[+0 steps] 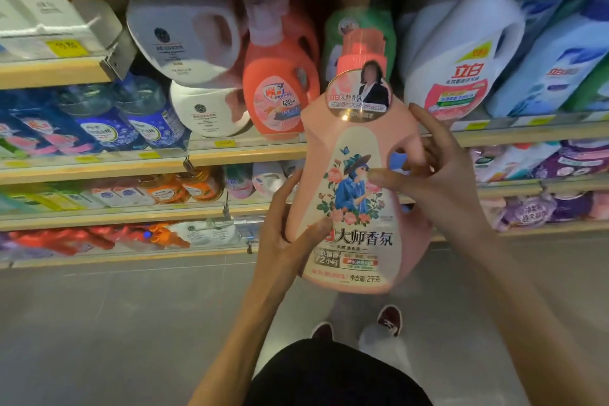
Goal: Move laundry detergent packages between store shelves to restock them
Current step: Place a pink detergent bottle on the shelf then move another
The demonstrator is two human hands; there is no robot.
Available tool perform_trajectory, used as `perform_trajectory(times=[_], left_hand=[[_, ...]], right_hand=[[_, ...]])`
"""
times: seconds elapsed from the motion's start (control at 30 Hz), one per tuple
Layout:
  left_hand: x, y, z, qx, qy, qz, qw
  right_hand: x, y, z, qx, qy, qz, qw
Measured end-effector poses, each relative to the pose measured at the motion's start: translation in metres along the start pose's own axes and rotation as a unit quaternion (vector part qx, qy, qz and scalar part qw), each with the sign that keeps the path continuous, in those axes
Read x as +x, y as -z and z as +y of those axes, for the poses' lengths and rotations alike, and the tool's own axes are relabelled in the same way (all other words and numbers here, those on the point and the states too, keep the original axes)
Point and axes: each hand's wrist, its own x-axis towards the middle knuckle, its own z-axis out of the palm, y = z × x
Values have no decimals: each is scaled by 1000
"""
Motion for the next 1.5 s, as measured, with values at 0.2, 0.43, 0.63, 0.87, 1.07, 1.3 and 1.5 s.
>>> perform_trajectory(times=[0.2,0.43,0.63,0.87,1.07,1.3,1.5], left_hand=[[-8,-16,2,13,34,-49,998],[-27,-85,-5,5,33,-89,995],[-52,-171,-8,-1,18,-109,994],[-77,-256,-16,-6,19,-118,993],[-86,-310,-13,-3,32,-117,993],[-60,-352,-9,10,27,-121,992],[-27,-393,-7,-5,26,-142,989]], right_hand=[[-17,29,-2,-20,-20,18,999],[-41,107,-3,-30,-21,30,999],[-65,195,1,-47,-21,54,997],[-87,283,16,-27,-24,67,997],[-94,338,17,-17,-23,61,998],[-73,380,30,-16,-22,80,996],[-38,419,27,-35,-17,80,996]])
